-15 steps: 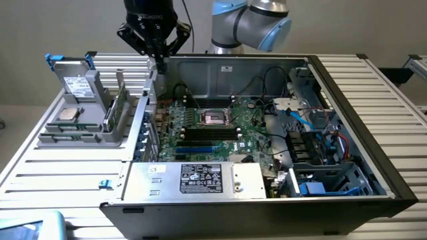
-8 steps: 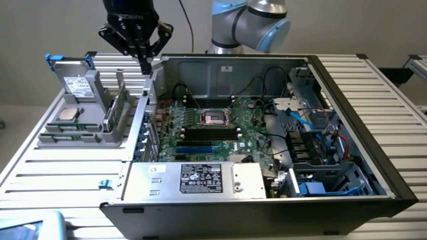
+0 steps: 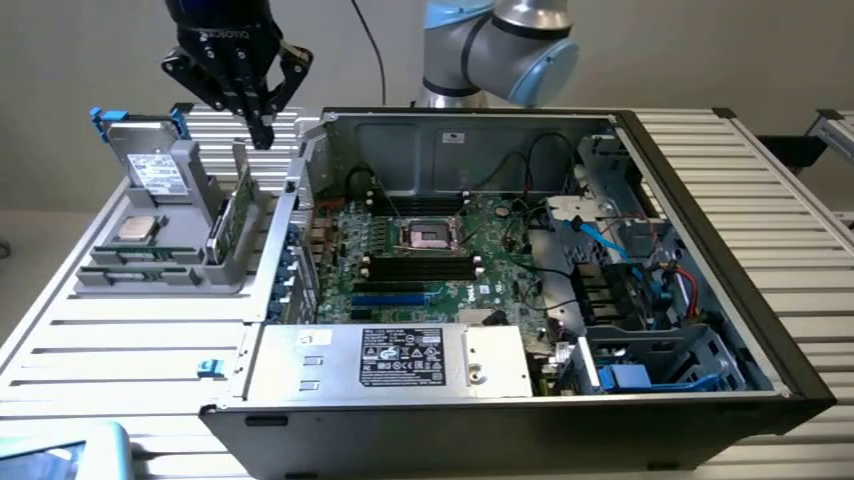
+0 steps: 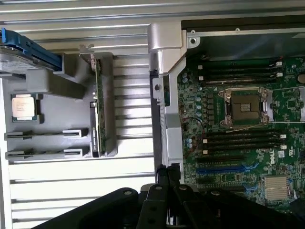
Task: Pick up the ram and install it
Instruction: 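Reach for the ram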
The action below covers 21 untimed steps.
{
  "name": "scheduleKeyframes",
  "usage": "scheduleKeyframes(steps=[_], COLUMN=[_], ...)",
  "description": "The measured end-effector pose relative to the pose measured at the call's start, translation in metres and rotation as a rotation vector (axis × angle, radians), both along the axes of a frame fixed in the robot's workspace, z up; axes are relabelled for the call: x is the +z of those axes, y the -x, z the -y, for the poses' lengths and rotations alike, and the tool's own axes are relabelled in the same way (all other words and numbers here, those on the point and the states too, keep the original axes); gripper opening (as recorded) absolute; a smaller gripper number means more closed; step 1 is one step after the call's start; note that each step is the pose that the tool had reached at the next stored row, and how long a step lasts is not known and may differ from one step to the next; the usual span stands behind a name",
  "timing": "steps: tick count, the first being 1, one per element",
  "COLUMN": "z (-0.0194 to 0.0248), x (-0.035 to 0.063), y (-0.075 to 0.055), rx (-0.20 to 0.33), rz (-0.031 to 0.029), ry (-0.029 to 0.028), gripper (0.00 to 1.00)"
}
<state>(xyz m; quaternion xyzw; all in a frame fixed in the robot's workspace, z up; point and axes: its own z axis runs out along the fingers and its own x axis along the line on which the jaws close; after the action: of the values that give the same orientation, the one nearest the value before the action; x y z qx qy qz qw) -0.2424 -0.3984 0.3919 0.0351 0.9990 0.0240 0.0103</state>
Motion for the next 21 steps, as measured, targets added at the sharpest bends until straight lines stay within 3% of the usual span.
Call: scheduleKeyframes(steps=[16, 21], z=[0.0001, 0.0037], x=[-0.0026, -0.0046], y=[0.073, 0.095], rx=[0.002, 0.002], rz=[-0.0001, 0.0000], ry=[0.0001, 0.0000], gripper=[0.11, 0.11])
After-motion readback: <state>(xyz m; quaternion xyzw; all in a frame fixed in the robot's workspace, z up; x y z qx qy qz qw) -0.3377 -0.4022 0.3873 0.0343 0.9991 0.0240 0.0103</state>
